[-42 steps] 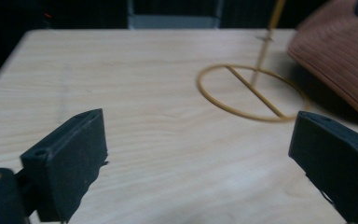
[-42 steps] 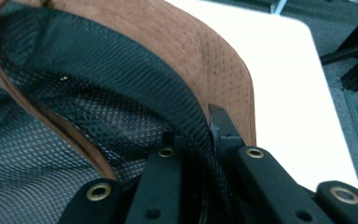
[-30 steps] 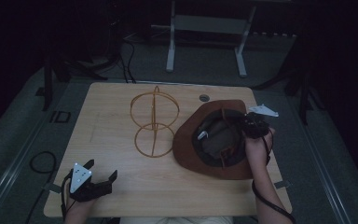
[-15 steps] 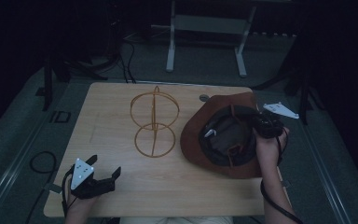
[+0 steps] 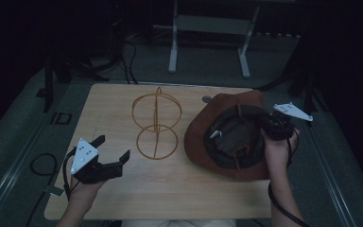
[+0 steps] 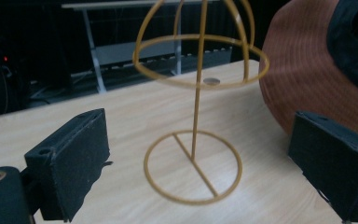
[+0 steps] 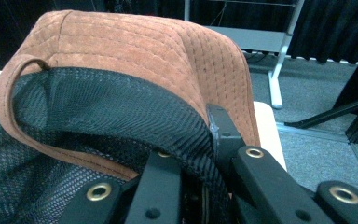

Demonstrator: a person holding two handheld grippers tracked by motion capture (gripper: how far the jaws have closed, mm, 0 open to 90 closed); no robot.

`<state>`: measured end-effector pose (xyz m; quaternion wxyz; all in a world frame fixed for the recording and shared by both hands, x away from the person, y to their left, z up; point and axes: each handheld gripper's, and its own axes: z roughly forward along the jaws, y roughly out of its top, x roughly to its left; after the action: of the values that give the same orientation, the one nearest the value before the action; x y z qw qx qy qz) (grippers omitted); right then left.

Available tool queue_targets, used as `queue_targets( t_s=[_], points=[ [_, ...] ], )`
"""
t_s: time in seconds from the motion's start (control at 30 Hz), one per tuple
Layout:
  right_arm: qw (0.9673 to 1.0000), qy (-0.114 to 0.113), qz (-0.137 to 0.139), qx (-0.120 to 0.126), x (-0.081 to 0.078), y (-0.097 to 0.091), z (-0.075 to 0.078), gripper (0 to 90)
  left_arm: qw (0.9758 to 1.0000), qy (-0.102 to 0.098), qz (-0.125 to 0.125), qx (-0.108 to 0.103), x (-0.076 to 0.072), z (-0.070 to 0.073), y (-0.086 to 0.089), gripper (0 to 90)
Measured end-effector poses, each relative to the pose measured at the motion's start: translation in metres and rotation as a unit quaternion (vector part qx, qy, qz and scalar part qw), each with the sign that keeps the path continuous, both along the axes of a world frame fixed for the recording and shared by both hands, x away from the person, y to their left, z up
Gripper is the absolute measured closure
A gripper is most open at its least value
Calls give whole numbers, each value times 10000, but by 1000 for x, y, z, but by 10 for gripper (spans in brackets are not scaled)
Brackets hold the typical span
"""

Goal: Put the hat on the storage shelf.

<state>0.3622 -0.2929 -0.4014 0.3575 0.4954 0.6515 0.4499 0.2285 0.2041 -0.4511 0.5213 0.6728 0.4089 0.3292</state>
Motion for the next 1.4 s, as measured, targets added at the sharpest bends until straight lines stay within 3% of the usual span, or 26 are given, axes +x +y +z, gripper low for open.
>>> queue_targets(
  t_s=[0.1, 0.2, 0.27, 0.6, 0.7, 0.8, 1.0, 1.27, 1.4],
  points=[
    [10000, -5, 8, 36, -1, -1, 1, 844, 9997, -103, -193, 61, 4, 21, -11, 64],
    [10000, -22, 31, 61, -2, -2, 1, 844, 9995, -181, -218, 139, 6, 29, -17, 64],
    [10000, -33, 41, 82, -2, -1, 3, 844, 9991, -229, -319, 154, 13, 42, -27, 64],
    [9999, -29, 91, 102, -2, 0, 6, 844, 9975, -286, -603, 214, 39, 67, -59, 67],
    [9999, -37, 102, 114, -3, 0, 8, 844, 9962, -343, -705, 366, 48, 75, -78, 67],
    [9998, -49, 112, 142, -4, 0, 9, 844, 9934, -430, -883, 587, 55, 81, -100, 68],
    [9998, -52, 138, 165, -7, -2, 11, 844, 9909, -396, -1124, 621, 68, 84, -130, 68],
    [9996, -78, 196, 190, -12, -2, 11, 844, 9843, -182, -1606, 711, 85, 70, -183, 67],
    [9996, -102, 209, 187, -13, -1, 11, 844, 9833, -97, -1666, 727, 93, 66, -198, 68]
  ],
)
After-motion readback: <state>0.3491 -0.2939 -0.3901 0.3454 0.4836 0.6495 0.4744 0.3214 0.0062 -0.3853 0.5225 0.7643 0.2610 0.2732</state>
